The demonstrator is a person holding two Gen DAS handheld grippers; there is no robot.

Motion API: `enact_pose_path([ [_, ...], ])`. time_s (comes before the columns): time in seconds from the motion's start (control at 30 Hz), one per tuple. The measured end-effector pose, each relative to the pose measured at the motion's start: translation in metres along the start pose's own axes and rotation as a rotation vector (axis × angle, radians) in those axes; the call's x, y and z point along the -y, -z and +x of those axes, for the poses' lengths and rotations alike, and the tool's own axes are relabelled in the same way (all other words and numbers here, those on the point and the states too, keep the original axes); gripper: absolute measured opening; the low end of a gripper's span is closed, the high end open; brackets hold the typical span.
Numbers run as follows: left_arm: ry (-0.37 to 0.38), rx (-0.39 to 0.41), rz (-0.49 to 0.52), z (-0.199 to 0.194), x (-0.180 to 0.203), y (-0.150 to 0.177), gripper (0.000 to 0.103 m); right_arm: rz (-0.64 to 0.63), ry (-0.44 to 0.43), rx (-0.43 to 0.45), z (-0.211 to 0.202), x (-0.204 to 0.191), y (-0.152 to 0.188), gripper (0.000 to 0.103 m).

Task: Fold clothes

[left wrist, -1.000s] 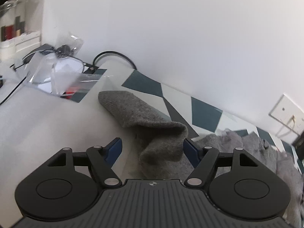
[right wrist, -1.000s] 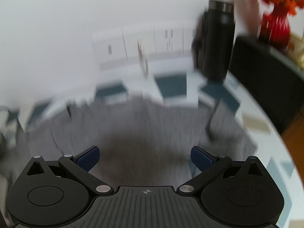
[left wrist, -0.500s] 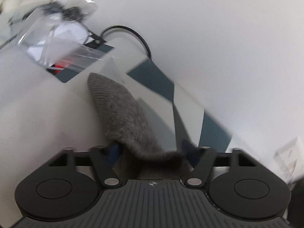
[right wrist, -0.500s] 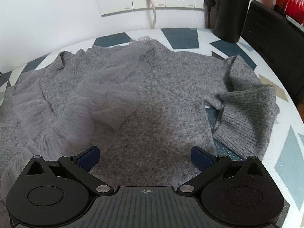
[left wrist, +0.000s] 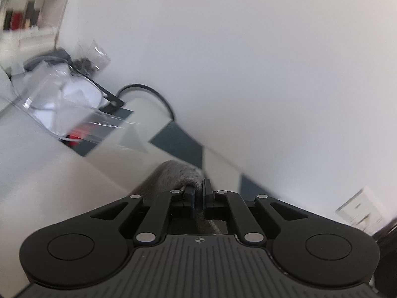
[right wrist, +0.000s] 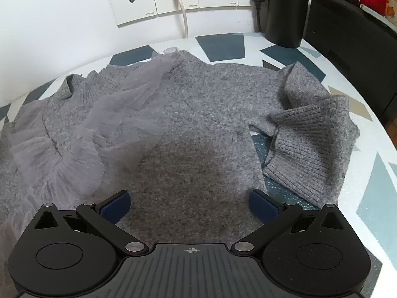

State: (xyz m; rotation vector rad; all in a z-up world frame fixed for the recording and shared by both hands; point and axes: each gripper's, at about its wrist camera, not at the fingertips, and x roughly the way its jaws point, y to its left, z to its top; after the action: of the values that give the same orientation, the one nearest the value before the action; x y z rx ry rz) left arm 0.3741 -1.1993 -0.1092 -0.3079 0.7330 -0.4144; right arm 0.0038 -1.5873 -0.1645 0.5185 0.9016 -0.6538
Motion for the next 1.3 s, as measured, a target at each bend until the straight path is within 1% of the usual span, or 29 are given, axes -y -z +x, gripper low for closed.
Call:
enact_pose_path([
  [0.03, -0.017, 0.009, 0.023, -0.004, -0.004, 0.005, 0.005, -0.002, -0.002, 0.000, 0.000, 0.000, 0.001, 0.102],
  [0.2, -0.066, -0.001, 0.090, -0.029, -0.026, 0.022, 0.004, -0.026, -0.004, 0.006, -0.002, -0.001, 0.005, 0.102],
  [0.27, -0.065, -0.001, 0.141, -0.043, -0.031, 0.026, 0.004, -0.040, 0.003, 0.008, -0.001, -0.004, 0.006, 0.102],
  [0.33, -0.042, -0.001, 0.172, -0.062, -0.029, 0.030, 0.004, -0.049, 0.007, 0.010, -0.001, -0.006, 0.007, 0.102],
  [0.37, -0.014, -0.007, 0.167, -0.074, -0.025, 0.031, 0.004, -0.050, 0.008, 0.012, -0.001, -0.006, 0.007, 0.102],
  [0.5, 0.095, -0.044, 0.090, -0.122, -0.005, 0.033, 0.004, -0.061, 0.015, 0.015, 0.000, -0.010, 0.007, 0.102],
  [0.57, 0.120, -0.050, 0.051, -0.143, 0.003, 0.034, 0.004, -0.069, 0.020, 0.015, 0.001, -0.012, 0.007, 0.102],
  [0.6, 0.118, -0.056, 0.023, -0.146, 0.001, 0.033, 0.004, -0.073, 0.023, 0.015, 0.002, -0.013, 0.007, 0.102],
  [0.67, 0.109, -0.081, -0.069, -0.141, -0.013, 0.030, 0.004, -0.082, 0.027, 0.017, 0.003, -0.016, 0.007, 0.102],
  [0.7, 0.090, -0.090, -0.099, -0.136, -0.020, 0.029, 0.004, -0.086, 0.028, 0.017, 0.003, -0.018, 0.007, 0.102],
  [0.8, -0.006, -0.109, -0.082, -0.100, -0.040, 0.029, 0.004, -0.099, 0.028, 0.015, 0.004, -0.023, 0.008, 0.102],
  [0.9, -0.072, -0.149, -0.095, -0.060, -0.058, 0.030, 0.005, -0.117, 0.027, 0.011, 0.003, -0.028, 0.010, 0.102],
  [0.93, -0.073, -0.151, -0.094, -0.049, -0.064, 0.029, 0.006, -0.122, 0.026, 0.009, 0.003, -0.030, 0.011, 0.102],
  [0.97, -0.044, -0.137, -0.087, -0.041, -0.068, 0.026, 0.016, -0.126, 0.026, 0.007, 0.002, -0.031, 0.012, 0.102],
  [1.0, -0.015, -0.123, -0.079, -0.033, -0.073, 0.023, 0.035, -0.127, 0.026, 0.006, 0.002, -0.032, 0.013, 0.102],
  [1.03, 0.009, -0.104, -0.071, -0.027, -0.077, 0.019, 0.045, -0.129, 0.027, 0.005, 0.001, -0.033, 0.014, 0.102],
  [1.07, 0.028, -0.077, -0.062, -0.023, -0.081, 0.013, 0.064, -0.130, 0.028, 0.004, 0.000, -0.034, 0.015, 0.102],
  [1.1, 0.028, -0.060, -0.040, -0.021, -0.083, 0.008, 0.069, -0.132, 0.029, 0.003, 0.000, -0.035, 0.016, 0.102],
  [1.13, 0.003, -0.058, -0.002, -0.020, -0.083, 0.003, 0.069, -0.134, 0.028, 0.002, -0.001, -0.036, 0.017, 0.102],
  [1.17, -0.013, -0.062, 0.039, -0.020, -0.082, -0.001, 0.072, -0.135, 0.027, 0.001, -0.002, -0.036, 0.019, 0.102],
  [1.2, -0.015, -0.076, 0.084, -0.021, -0.082, -0.004, 0.076, -0.136, 0.026, 0.001, -0.003, -0.036, 0.020, 0.102],
  [1.23, -0.015, -0.088, 0.128, -0.023, -0.081, -0.004, 0.077, -0.137, 0.025, 0.003, -0.004, -0.036, 0.022, 0.102],
  [1.3, -0.017, -0.111, 0.216, -0.029, -0.081, 0.001, 0.085, -0.140, 0.028, 0.007, -0.004, -0.037, 0.023, 0.102],
])
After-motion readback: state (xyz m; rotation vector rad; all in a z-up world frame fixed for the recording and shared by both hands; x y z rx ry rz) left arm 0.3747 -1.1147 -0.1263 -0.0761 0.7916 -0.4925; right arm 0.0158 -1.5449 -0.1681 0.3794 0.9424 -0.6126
